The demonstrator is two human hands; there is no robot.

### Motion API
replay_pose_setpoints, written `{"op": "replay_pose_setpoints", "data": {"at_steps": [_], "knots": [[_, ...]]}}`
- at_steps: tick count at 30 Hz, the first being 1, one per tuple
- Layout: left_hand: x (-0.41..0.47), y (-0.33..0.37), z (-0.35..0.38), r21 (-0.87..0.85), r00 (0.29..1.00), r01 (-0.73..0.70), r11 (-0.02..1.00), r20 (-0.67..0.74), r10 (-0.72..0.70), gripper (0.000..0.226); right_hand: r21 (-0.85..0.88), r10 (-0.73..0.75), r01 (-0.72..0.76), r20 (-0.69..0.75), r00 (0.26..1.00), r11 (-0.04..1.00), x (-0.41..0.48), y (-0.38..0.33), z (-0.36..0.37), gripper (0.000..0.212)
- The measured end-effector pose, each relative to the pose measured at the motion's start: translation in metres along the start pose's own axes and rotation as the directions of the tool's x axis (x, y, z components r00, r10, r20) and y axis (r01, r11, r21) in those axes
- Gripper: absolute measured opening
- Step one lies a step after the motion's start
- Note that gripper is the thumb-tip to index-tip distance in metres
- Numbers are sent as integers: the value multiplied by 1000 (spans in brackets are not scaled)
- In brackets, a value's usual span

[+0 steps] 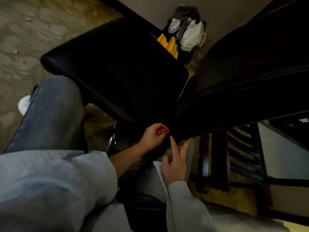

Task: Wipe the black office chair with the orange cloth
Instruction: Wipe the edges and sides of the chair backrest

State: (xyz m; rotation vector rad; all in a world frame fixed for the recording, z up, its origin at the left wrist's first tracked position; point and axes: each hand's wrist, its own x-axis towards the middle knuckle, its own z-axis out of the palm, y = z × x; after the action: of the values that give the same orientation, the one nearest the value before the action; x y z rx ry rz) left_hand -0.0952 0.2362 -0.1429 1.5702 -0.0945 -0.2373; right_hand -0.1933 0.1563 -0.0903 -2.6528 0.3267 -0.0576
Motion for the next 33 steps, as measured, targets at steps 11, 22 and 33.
{"op": "replay_pose_setpoints", "data": {"at_steps": [11,22,33], "knots": [[-4,41,14,-421,963,219,880,-51,-264,12,23,-28,28,-32,999,999,1,2,3,75],[-7,83,-1,-226,914,-302,926,-346,213,14,12,-93,93,-45,995,996,1,11,5,72],[14,153,-11,27,792,-574,818,-236,563,22,7,-110,111,-128,986,994,5,17,12,88]]}}
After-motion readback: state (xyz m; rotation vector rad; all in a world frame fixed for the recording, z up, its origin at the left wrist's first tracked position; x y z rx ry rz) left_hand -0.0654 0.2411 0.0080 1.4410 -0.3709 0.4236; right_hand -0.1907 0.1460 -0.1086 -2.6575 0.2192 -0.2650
